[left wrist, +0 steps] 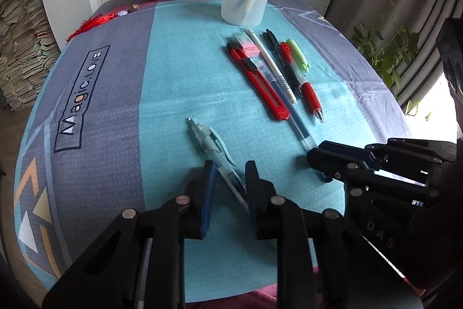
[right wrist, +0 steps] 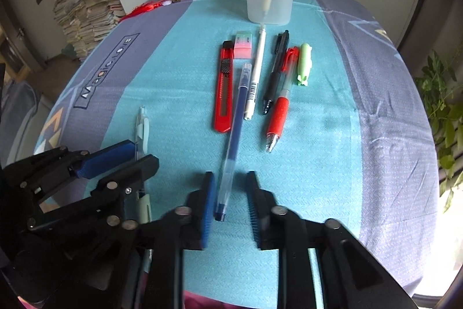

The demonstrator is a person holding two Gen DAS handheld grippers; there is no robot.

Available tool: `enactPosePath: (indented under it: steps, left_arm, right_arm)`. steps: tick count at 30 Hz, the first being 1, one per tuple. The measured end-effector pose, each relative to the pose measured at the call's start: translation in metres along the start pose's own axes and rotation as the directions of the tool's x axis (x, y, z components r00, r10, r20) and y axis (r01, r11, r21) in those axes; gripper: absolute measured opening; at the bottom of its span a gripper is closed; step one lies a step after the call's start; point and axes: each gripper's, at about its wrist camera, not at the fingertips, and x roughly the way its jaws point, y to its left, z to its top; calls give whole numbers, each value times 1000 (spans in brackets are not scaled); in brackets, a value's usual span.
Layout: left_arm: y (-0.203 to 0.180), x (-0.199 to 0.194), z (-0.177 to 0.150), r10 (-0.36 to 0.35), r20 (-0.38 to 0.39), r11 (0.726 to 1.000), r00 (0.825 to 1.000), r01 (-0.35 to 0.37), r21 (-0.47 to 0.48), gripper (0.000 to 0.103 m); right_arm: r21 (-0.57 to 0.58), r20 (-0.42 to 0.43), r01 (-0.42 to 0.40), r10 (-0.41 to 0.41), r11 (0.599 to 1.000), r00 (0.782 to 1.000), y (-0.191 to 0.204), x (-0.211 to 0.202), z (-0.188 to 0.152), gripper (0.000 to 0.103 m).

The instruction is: Organize stationery

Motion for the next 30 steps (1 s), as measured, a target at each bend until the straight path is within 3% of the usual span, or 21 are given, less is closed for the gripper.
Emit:
enactPosePath:
  steps: [6, 12, 15, 20, 24, 26, 30]
  left_arm:
    - [-7, -12, -4, -9, 32, 998, 999, 6, 65, 8]
    - [-7, -13, -6, -13, 13, 995, 1000, 12, 101, 8]
    - [-5, -9, -5, -16, 3, 996, 1000, 16, 89, 8]
    - [-1, -7, 0, -33, -9, 998, 999, 33, 61, 11]
    - [0, -4, 4, -50, -13, 998, 999, 50, 33, 28]
    - [-2, -1, 6, -57, -14, 998, 998, 57, 32, 28]
    - [-10, 7, 13, -54, -22, 997, 998, 55, 56, 27]
  right_arm:
    - [-19, -18, -21, 21, 1000, 1000, -17, -17, -12, 9]
    - [-75, -109, -16, 7, 997, 994, -32, -34, -47, 9]
    - [-76, -94, 14, -21, 997, 995, -40, -40, -54, 9]
    - [-38, -51, 18, -20, 999, 999, -44, -41, -41, 13]
    - [-78, -33, 20, -22, 997, 999, -32, -31, -21, 21]
    - [-103, -29, 20, -23, 995, 999, -25, -26, -13, 31]
    - [-129, -24, 20, -23, 991, 999, -17, -17, -2, 36]
